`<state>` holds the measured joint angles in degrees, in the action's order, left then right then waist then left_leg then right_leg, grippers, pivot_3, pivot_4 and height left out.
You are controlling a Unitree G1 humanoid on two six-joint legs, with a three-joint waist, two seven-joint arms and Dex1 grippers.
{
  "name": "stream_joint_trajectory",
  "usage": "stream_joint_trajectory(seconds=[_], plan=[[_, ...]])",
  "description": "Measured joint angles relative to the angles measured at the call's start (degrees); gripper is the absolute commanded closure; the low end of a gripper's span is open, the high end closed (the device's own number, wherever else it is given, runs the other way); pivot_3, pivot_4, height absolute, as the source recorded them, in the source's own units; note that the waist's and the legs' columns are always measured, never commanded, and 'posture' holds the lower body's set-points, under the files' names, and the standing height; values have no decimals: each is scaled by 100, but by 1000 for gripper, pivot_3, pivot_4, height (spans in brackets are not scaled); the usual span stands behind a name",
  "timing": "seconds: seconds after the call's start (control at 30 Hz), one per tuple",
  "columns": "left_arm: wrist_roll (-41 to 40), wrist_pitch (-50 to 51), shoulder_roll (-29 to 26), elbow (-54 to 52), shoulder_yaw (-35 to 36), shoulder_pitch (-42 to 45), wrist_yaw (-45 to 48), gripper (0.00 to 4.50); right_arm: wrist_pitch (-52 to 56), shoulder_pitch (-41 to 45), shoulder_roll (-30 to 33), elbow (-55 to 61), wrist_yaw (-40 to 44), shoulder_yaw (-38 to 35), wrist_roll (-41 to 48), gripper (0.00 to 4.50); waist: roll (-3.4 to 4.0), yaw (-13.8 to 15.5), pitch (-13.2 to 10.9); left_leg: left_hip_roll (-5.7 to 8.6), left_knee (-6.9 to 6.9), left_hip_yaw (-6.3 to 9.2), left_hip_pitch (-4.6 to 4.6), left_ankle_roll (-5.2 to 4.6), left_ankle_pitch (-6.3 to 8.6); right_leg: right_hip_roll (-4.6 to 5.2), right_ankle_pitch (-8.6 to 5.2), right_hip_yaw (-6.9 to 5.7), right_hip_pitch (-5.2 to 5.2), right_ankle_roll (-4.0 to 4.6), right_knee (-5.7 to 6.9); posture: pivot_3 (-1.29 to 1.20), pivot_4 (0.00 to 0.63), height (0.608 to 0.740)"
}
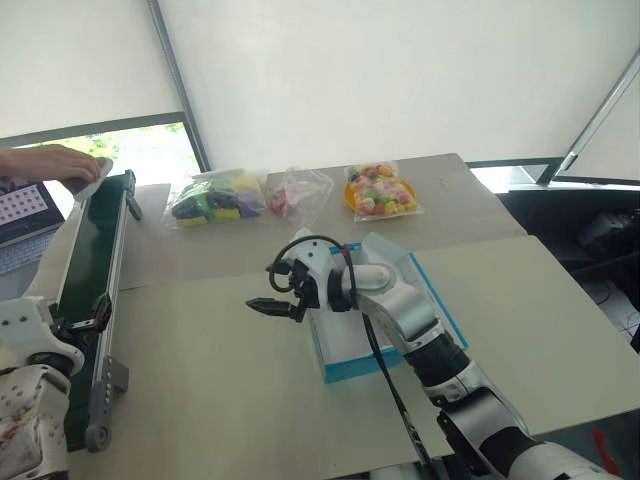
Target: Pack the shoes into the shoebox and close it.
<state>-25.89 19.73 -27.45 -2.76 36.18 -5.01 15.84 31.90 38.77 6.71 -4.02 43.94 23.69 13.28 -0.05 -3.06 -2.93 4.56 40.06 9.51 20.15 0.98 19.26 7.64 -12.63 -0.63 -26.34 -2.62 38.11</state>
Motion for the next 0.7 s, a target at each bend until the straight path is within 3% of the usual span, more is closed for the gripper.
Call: stream_joint_trajectory(seconds=[0.7], plan=[[119, 9, 72, 8, -100, -8, -232, 0, 69, 2, 87, -22, -78, -384, 37, 30, 0, -38, 0, -3, -3, 0, 0, 2, -1, -2, 0, 3, -1, 0, -2, 0, 150, 646]])
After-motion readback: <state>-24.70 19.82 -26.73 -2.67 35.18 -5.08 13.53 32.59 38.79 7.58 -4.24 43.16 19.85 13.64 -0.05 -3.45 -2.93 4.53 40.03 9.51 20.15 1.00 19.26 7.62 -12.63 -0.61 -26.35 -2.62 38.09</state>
